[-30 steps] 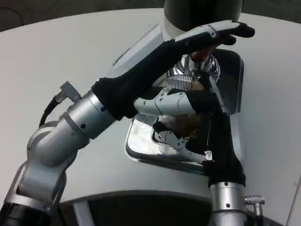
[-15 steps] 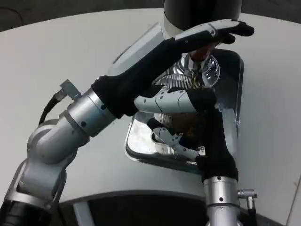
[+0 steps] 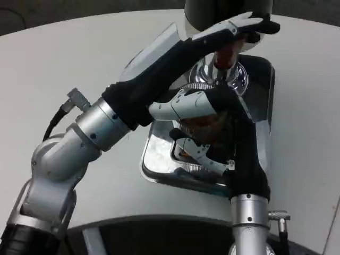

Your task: Grasp the cup under the faucet to collect the drink, then remove the cup.

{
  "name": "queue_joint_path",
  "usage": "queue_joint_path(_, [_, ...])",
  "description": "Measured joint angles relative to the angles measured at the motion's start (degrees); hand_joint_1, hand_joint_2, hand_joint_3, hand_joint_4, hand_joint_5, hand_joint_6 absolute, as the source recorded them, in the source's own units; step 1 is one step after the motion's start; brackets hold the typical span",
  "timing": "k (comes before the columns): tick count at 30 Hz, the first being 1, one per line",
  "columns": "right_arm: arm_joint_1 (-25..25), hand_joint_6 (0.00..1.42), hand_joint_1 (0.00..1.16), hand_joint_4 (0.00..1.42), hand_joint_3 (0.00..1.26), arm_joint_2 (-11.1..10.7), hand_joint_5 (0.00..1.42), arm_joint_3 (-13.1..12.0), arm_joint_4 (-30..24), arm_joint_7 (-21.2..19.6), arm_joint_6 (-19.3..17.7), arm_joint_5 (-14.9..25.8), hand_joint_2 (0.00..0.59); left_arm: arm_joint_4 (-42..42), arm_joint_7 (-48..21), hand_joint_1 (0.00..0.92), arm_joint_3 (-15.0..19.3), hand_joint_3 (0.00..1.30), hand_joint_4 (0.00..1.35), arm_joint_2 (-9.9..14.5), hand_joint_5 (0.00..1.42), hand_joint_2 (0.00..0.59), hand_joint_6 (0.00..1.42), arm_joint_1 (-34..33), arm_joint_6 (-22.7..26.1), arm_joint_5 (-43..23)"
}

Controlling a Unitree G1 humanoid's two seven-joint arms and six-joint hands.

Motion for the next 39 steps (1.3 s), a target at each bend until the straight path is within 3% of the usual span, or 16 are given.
queue_joint_path(9, [-1.9, 0.47, 0.98, 0.57, 0.47, -0.4, 0.61, -2.0, 1.7, -1.4, -0.4, 0.1, 0.159, 0.3, -2.2, 0.0, 0.5, 0.22, 0.0, -0.5, 0.09, 0.051, 0.09, 0.1, 3.9, -3.6])
queue_joint_path(13, [-2.0, 0.59, 1.01, 0.69, 0.61, -0.6, 0.74, -2.8, 1.9, -1.8, -0.6, 0.1, 0.172, 0.2, -3.5, 0.0, 0.9, 0.2, 0.0, -1.0, 0.04, 0.049, 0.06, 0.5, 6.5, -6.2])
queue_joint_path(19, [-2.0, 0.67, 1.03, 0.76, 0.71, -0.8, 0.84, -3.1, 1.8, -2.6, -0.9, 0.1, 0.156, -0.8, -5.0, 0.0, 2.0, 0.11, 0.0, -1.9, 0.0, 0.048, 0.0, 1.2, 10.3, -9.8])
queue_joint_path(25, [-1.6, 0.72, 1.03, 0.79, 0.76, -0.9, 0.88, -3.1, 1.0, -2.7, -0.9, 0.1, 0.147, -2.2, -6.1, 0.0, 2.8, 0.01, 0.0, -2.3, 0.0, 0.045, 0.0, 1.6, 13.0, -11.2])
queue_joint_path(39, [0.3, 0.73, 1.02, 0.8, 0.77, -1.0, 0.89, -3.1, -2.2, -2.5, -0.8, 0.1, 0.138, -7.5, -7.4, 0.0, 3.8, 0.0, 0.0, -2.8, 0.0, 0.045, 0.0, 3.0, 17.0, -13.4])
